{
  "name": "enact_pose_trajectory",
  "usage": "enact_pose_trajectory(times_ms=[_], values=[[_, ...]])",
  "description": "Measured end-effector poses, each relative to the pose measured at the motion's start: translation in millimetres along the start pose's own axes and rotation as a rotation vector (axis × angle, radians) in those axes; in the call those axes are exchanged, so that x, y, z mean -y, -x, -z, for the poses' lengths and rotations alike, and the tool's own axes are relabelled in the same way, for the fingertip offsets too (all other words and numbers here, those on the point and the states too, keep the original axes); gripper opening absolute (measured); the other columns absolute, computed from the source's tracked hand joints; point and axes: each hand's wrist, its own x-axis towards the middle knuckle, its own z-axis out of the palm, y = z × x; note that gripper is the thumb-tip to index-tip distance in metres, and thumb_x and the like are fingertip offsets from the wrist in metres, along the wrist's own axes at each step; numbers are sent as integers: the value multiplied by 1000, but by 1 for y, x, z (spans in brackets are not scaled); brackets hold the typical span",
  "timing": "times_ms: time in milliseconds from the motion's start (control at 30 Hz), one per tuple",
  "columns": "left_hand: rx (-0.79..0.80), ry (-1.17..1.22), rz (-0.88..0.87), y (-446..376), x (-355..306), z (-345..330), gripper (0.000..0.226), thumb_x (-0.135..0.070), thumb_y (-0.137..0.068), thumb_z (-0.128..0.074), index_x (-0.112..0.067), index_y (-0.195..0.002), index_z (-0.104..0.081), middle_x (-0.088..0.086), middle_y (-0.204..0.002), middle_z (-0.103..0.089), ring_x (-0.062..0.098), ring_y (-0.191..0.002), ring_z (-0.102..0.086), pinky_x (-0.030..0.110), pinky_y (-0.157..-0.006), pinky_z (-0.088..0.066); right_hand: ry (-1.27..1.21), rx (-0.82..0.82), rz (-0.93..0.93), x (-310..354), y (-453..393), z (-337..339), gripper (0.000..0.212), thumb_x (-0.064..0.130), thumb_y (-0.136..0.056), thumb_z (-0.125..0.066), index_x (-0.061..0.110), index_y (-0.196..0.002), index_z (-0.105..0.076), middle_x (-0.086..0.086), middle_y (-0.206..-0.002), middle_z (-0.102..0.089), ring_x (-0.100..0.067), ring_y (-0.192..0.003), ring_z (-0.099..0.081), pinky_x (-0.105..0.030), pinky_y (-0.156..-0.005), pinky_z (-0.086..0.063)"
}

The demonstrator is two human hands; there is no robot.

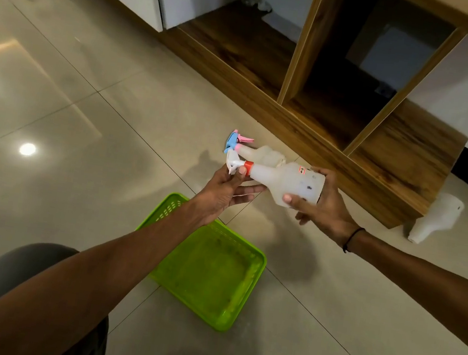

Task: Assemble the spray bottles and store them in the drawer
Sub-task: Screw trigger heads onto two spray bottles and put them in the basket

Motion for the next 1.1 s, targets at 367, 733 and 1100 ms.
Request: enact_pose_trajectory(times_ms=[367, 733, 1100], values=[[0, -66, -36, -1, -3, 1, 36, -34, -112, -50, -24, -147, -52, -3, -129, -73, 23, -102, -81, 29, -78, -63, -259, 569, -721, -3, -10, 19, 131, 114, -49, -13, 1, -97, -61, -16, -63, -51, -16, -38, -34, -18, -40, -31], [-173, -48, -136, -4, -3, -10, 42, -28, -112, -50, -9, -149, -51, 4, -120, -74, 17, -97, -77, 27, -76, -64, -449, 171, -358, 13, 1, -6, 101, 93, -72, -44, 28, -149, -45, -13, -144, -61, -37, -119, -70, -50, -74, -66], [-150, 17, -81, -4, -11, -3, 28, -27, -112, -51, -16, -136, -60, -4, -109, -81, 11, -97, -79, 28, -81, -65, -165, 205, -425, 14, 0, -3, 98, 93, -85, -22, 10, -106, -71, -21, -82, -66, -22, -53, -57, -26, -49, -46]])
